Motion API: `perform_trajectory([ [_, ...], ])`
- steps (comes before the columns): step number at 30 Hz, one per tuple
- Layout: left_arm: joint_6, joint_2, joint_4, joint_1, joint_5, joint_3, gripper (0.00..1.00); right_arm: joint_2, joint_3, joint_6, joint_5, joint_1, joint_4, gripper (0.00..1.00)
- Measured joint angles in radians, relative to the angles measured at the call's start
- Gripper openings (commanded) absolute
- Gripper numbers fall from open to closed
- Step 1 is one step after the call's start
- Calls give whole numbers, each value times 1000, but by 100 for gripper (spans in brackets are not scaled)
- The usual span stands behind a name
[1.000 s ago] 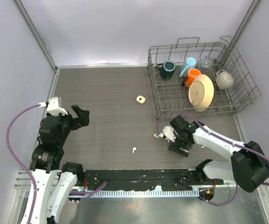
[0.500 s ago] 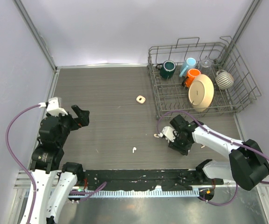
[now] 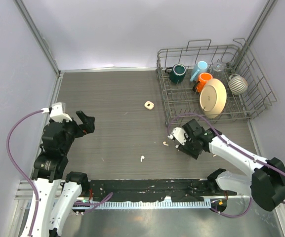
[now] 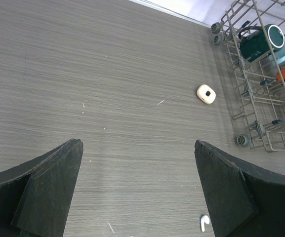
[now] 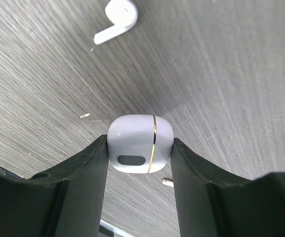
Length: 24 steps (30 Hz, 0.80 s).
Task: Insert the wireless bluetooth earbuds into the charging case
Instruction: Pick up the charging case at the center of the board.
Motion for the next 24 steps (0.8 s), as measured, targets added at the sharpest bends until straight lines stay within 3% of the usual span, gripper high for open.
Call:
perform_trajectory([
  [24,-40,39,-6,5,10,0,100,-119,225,79,-173,97,-47,1],
])
